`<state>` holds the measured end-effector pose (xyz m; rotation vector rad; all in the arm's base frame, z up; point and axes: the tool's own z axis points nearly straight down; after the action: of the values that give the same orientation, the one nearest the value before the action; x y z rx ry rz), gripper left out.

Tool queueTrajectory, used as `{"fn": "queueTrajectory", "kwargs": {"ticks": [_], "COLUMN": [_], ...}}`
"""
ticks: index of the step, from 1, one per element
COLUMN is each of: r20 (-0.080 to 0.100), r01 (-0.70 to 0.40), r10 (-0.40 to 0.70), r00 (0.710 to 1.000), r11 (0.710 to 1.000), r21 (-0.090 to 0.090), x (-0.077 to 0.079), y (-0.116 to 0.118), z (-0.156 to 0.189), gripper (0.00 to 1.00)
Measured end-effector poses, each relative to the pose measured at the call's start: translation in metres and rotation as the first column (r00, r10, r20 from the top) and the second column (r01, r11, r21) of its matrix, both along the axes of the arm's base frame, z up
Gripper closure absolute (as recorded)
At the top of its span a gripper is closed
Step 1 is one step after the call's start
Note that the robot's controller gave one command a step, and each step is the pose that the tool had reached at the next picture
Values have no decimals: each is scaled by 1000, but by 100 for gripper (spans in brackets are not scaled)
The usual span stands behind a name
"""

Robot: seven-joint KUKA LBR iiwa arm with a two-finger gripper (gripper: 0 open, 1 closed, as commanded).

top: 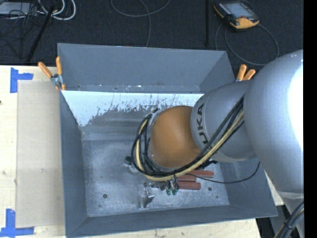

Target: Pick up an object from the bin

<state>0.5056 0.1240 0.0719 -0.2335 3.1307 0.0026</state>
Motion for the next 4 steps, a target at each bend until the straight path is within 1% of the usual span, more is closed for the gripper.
{"fn": "queueTrajectory", "kwargs": {"ticks": [1, 2, 3, 4], "r20": [-5, 7, 14, 14], "r01": [28, 31, 81, 82], "r10": [-28, -31, -81, -82], "r00": [1000, 999, 997, 997], "r11": [1000, 1000, 997, 997], "r21": [-1, -2, 2, 2], "x": [55, 67, 81, 81], "y": [-31, -28, -95, -95], "z": [37, 40, 5, 5], "gripper": [0, 0, 100, 100]}}
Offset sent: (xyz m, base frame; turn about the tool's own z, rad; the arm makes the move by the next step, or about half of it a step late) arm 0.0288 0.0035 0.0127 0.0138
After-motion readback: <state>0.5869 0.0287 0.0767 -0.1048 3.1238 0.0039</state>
